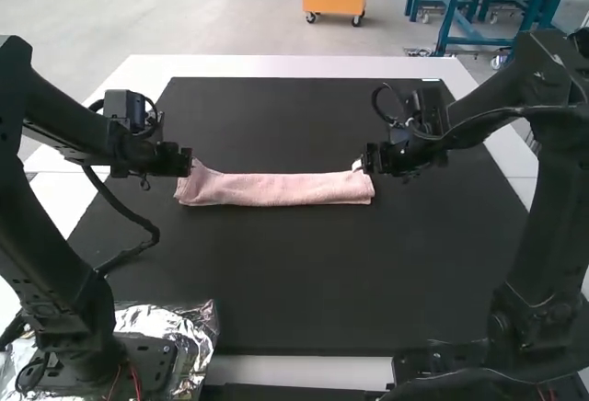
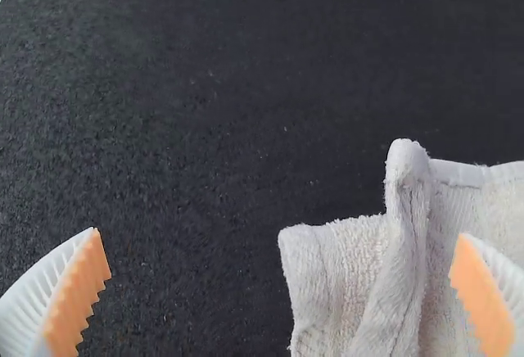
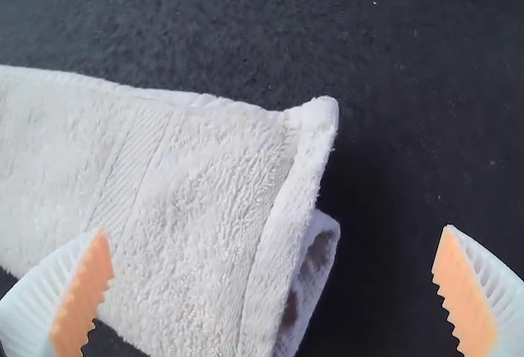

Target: Fold the towel.

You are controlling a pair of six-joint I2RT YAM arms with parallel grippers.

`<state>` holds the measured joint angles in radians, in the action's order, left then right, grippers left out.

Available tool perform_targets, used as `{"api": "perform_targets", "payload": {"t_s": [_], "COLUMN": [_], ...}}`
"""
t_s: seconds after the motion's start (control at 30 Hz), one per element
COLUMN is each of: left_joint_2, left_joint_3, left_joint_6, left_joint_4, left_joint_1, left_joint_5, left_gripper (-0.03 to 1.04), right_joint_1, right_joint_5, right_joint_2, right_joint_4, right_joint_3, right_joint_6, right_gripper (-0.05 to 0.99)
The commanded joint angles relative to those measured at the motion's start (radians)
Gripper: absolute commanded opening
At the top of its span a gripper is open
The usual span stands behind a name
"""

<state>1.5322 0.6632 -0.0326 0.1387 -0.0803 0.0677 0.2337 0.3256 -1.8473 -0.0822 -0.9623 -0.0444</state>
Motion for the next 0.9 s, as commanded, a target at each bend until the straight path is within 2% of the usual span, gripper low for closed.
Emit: {"api": "perform_targets", "payload": {"t_s": [0.0, 0.37, 0.43, 0.5, 0.53, 0.6, 0.63, 0.67, 0.8, 0.87], "left_joint_2": [-0.02, -0.02, -0.02, -0.02, -0.02, -0.029, -0.033, -0.053, -0.057, -0.058], "left_joint_3": [0.019, 0.019, 0.019, 0.019, 0.019, 0.019, 0.018, 0.019, 0.033, 0.046], "left_joint_6": [-0.015, -0.033, -0.035, -0.035, -0.035, -0.035, -0.035, -0.03, -0.02, -0.018], "left_joint_4": [0.002, -0.002, -0.002, -0.004, -0.007, -0.01, -0.01, -0.014, -0.014, -0.014], "left_joint_1": [-0.018, -0.061, -0.062, -0.062, -0.062, -0.062, -0.062, -0.087, -0.087, -0.087], "left_joint_5": [-0.002, 0.027, 0.03, 0.032, 0.034, 0.038, 0.041, 0.041, 0.041, 0.041], "left_gripper": [0.97, 0.97, 0.97, 0.97, 0.97, 0.97, 0.97, 0.97, 0.97, 0.97], "right_joint_1": [0.01, 0.05, 0.056, 0.061, 0.061, 0.061, 0.039, 0.038, -0.002, -0.008], "right_joint_5": [-0.008, -0.007, -0.007, -0.005, 0.004, 0.012, 0.058, 0.059, 0.064, 0.089], "right_joint_2": [-0.047, -0.124, -0.138, -0.155, -0.167, -0.185, -0.122, -0.115, 0.037, 0.088], "right_joint_4": [-0.007, -0.013, -0.013, -0.016, -0.018, -0.018, 0.042, 0.047, 0.078, 0.081], "right_joint_3": [-0.029, -0.062, -0.058, -0.047, -0.041, -0.029, -0.046, -0.047, -0.062, -0.064], "right_joint_6": [0.008, 0.0, -0.003, -0.006, -0.008, -0.022, -0.031, -0.031, -0.006, 0.032], "right_gripper": [0.9, 0.87, 0.78, 0.57, 0.42, 0.03, -0.02, -0.02, -0.03, -0.03]}}
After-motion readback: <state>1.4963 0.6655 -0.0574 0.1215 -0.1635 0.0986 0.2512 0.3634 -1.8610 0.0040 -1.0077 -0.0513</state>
